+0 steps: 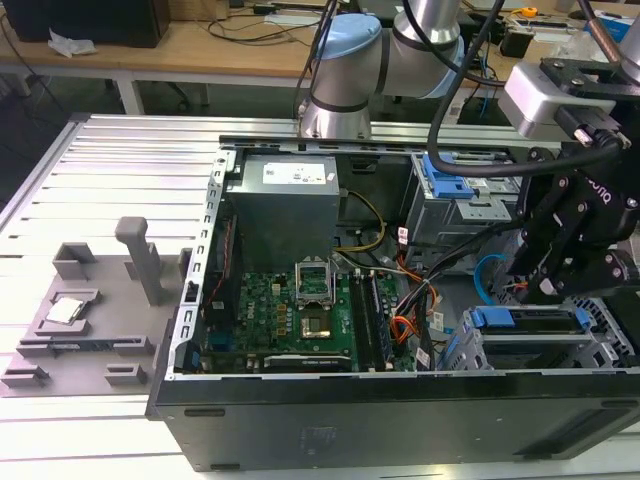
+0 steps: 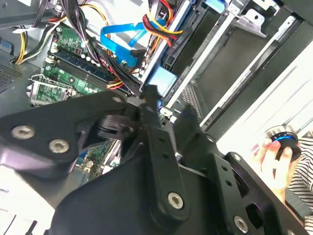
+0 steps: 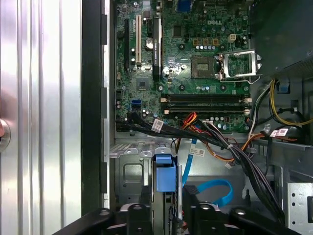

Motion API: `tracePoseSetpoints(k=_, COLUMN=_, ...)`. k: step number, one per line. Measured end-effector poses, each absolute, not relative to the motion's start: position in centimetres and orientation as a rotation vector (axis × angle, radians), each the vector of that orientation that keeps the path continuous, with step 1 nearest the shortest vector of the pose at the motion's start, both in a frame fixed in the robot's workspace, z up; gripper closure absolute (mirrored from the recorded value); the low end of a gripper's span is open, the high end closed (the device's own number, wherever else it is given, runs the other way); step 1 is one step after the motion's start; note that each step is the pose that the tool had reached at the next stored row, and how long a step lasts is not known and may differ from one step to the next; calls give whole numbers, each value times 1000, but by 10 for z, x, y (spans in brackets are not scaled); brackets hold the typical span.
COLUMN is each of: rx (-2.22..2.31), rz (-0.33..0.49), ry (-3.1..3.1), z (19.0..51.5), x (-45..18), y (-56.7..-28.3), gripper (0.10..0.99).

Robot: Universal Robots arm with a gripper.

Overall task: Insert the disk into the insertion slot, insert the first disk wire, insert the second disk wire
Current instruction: 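Insert the disk into the insertion slot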

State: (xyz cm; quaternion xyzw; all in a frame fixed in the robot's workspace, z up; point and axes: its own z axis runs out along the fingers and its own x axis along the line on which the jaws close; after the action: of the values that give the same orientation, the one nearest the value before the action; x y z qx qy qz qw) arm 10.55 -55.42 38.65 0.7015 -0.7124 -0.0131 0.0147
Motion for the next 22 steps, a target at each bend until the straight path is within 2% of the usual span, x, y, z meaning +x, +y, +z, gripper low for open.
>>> tracePoseSetpoints(k=2, rx=2183, rz=-41, ry=-2218, z=386, x=106, y=-554, gripper=847)
tracePoseSetpoints(k=3, rx=2183, rz=-41, ry=-2217, z=386, x=106, y=-554, gripper=847)
tracePoseSetpoints(k=5, rx=2183, rz=-41, ry=-2217, z=386, x=106, y=-554, gripper=969)
tracePoseSetpoints(k=6, rx=2183, rz=-41, ry=-2217, z=386, x=106, y=-554, gripper=980)
tracePoseSetpoints(k=22, rx=2183, rz=-41, ry=-2218, z=385, x=113, y=-554, gripper=980)
